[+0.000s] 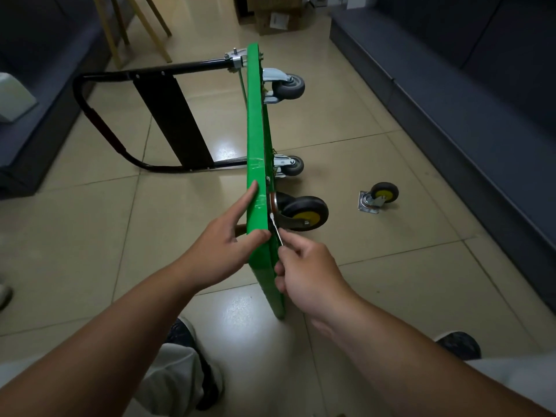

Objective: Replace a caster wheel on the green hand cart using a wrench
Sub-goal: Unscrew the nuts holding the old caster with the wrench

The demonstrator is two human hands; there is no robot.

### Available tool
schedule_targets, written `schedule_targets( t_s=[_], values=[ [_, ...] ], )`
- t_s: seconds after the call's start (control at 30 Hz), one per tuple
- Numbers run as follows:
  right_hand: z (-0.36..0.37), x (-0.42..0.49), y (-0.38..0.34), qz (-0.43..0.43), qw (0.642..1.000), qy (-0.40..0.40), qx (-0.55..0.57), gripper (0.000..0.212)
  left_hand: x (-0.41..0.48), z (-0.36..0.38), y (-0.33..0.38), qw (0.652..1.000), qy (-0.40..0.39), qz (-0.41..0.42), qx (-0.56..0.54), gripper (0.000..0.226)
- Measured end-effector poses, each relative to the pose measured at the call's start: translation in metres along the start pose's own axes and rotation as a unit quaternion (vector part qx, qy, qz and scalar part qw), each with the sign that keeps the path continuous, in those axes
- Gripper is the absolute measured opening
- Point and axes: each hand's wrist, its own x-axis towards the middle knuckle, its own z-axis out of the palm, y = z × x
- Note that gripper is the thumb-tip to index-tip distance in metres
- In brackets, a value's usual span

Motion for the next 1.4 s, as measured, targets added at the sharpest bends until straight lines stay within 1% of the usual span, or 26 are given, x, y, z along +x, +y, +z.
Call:
schedule_targets(
  t_s=[0.13,0.2,0.3,0.4,0.47,0.57,0.63,0.7,0.77,0.83,0.93,1.07,1.13,1.2,1.27,1.4],
  values=[
    [-0.001,-0.002,0.010,-0.043,0.999,0.011,-0.022,0.044,0.000,0.003,0.002,1.000,-0.009,0.012,0.002,0.083],
    [-0.005,0.001,0.008,-0.047,0.999,0.007,-0.018,0.042,0.001,0.004,0.004,1.000,-0.008,0.011,-0.009,0.086],
    [-0.013,0.008,0.004,-0.042,0.999,-0.012,-0.002,0.040,0.001,0.008,0.007,1.000,-0.001,0.022,0.005,0.092],
    [-0.015,0.012,0.012,-0.077,0.995,-0.014,-0.059,0.042,0.001,0.011,0.007,1.000,0.000,0.025,0.007,0.092],
    [-0.014,0.014,0.026,-0.132,0.983,0.003,-0.128,0.045,0.000,0.012,0.007,1.000,-0.002,0.027,0.008,0.093],
    [-0.019,0.020,0.052,-0.210,0.953,0.043,-0.212,0.053,0.000,0.013,0.007,1.000,0.000,0.023,-0.002,0.095],
    [-0.025,0.032,0.066,-0.256,0.936,0.050,-0.238,0.062,0.001,0.014,0.007,1.000,0.006,0.027,-0.006,0.095],
    [-0.030,0.049,0.077,-0.290,0.918,0.036,-0.269,0.069,0.001,0.014,0.005,1.000,0.011,0.024,-0.011,0.095],
    [-0.032,0.063,0.084,-0.330,0.898,0.034,-0.290,0.068,0.002,0.013,0.005,1.000,0.015,0.019,-0.017,0.095],
    [-0.030,0.066,0.089,-0.349,0.893,0.037,-0.281,0.066,0.003,0.013,0.005,1.000,0.016,0.023,-0.014,0.095],
    [-0.031,0.057,0.086,-0.323,0.910,0.026,-0.258,0.066,0.006,0.012,0.005,0.999,0.013,0.030,-0.010,0.096],
    [-0.052,0.024,0.069,-0.237,0.942,0.000,-0.236,0.058,0.006,0.014,0.011,0.999,0.009,0.030,-0.012,0.098],
    [-0.060,0.008,0.052,-0.170,0.970,0.005,-0.173,0.051,0.006,0.014,0.012,0.999,0.009,0.036,-0.010,0.098],
    [-0.061,0.001,0.028,-0.095,0.992,0.012,-0.086,0.046,0.006,0.014,0.012,0.999,0.011,0.037,-0.006,0.098],
    [-0.060,0.000,0.006,-0.039,0.999,0.008,-0.026,0.040,0.006,0.013,0.010,0.999,0.009,0.034,0.001,0.099],
    [-0.051,-0.003,-0.019,0.020,0.999,-0.034,0.019,0.035,0.005,0.012,0.011,1.000,0.005,0.028,-0.003,0.098]
  ],
)
